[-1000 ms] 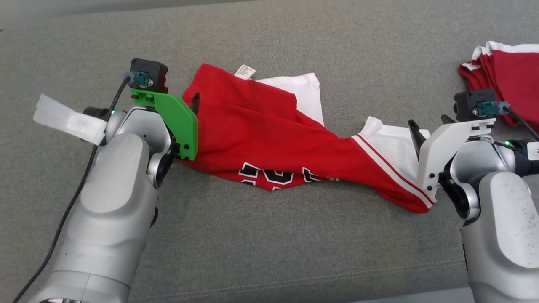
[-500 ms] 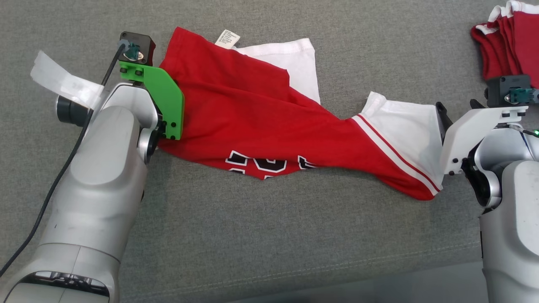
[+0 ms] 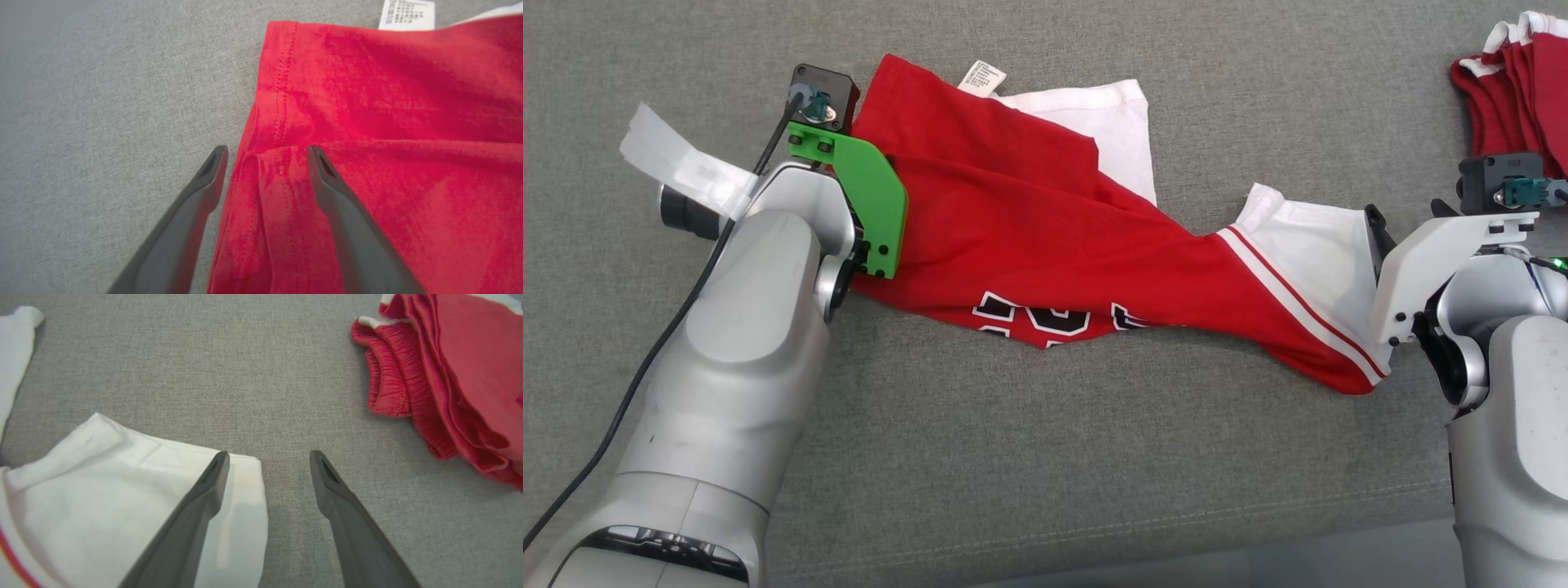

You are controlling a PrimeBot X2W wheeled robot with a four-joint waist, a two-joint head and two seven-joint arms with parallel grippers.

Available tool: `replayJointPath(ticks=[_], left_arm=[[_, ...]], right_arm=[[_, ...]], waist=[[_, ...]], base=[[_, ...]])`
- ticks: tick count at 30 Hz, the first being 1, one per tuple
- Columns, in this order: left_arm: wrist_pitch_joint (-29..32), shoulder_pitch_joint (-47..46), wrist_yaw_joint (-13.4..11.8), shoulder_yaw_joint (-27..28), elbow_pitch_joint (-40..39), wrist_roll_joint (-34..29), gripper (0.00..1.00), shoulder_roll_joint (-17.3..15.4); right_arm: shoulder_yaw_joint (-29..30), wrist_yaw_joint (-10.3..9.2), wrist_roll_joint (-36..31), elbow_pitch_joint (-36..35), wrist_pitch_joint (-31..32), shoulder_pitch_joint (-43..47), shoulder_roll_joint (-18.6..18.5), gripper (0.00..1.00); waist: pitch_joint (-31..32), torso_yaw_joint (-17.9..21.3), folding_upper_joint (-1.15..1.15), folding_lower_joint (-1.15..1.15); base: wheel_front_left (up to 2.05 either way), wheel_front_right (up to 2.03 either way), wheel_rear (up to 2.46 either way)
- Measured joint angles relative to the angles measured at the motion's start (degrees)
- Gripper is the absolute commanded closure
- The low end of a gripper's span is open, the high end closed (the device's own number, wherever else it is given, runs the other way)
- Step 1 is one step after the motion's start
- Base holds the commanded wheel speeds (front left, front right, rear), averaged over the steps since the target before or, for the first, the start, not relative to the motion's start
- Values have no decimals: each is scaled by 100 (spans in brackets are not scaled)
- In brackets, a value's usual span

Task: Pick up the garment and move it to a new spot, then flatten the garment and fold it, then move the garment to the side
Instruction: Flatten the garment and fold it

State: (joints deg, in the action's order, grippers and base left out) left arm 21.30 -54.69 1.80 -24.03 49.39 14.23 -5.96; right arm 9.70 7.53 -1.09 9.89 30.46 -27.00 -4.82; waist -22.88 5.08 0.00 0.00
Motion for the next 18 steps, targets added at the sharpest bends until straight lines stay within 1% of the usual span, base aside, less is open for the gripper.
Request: replayJointPath(ticks=[1, 2, 3, 5, 6, 7, 8, 9, 10, 13, 16, 18], left_arm=[[5, 3, 5, -23, 1, -4, 0, 15], [8, 6, 8, -45, 4, -4, 5, 31], [26, 8, 15, -65, 11, -4, 11, 46], [32, 9, 12, -68, 30, 8, 27, 56], [33, 9, -5, -64, 41, 20, 32, 55], [35, 10, -21, -51, 58, 37, 34, 53], [35, 10, -21, -51, 58, 37, 39, 53], [38, 10, -33, -33, 68, 57, 47, 51], [38, 10, -59, -14, 75, 75, 51, 47], [40, 9, -107, 45, 87, 143, 53, 24], [65, 10, -129, 79, 93, 225, 51, -9], [82, 23, -129, 74, 96, 231, 51, -20]], right_arm=[[-9, 0, -1, 5, 0, 1, 2, 0], [-19, 0, -2, 13, -2, 1, 3, 0], [-32, 0, -5, 22, -4, 1, 7, 0], [-52, 0, -7, 32, -4, 1, 14, 0], [-59, 0, -8, 37, -5, 1, 12, 0], [-68, 0, -8, 42, -7, -1, 11, 0], [-68, 0, -8, 42, -7, -1, 11, 0], [-74, 0, -8, 46, -7, -1, 10, 0], [-76, 0, -8, 47, -8, -1, 8, 0], [-49, 0, -8, 57, -14, -1, -8, 0], [9, 0, -15, 67, -12, 13, -27, 0], [46, 0, -16, 74, 4, 45, -36, 0]], waist=[[-1, 1, 0, 0], [-1, 4, 0, 0], [0, 12, 0, 0], [-2, 32, 0, 0], [-3, 43, 0, 0], [-4, 55, 0, 0], [-4, 55, 0, 0], [-5, 66, 0, 0], [-5, 75, 0, 0], [-5, 89, 0, 0], [5, 77, 0, 0], [13, 58, 0, 0]], base=[[0, 0, 0], [0, 0, 0], [0, 0, 0], [0, 0, 0], [0, 0, 0], [0, 0, 0], [0, 0, 0], [0, 0, 0], [0, 0, 0], [0, 0, 0], [0, 0, 0], [0, 0, 0]])
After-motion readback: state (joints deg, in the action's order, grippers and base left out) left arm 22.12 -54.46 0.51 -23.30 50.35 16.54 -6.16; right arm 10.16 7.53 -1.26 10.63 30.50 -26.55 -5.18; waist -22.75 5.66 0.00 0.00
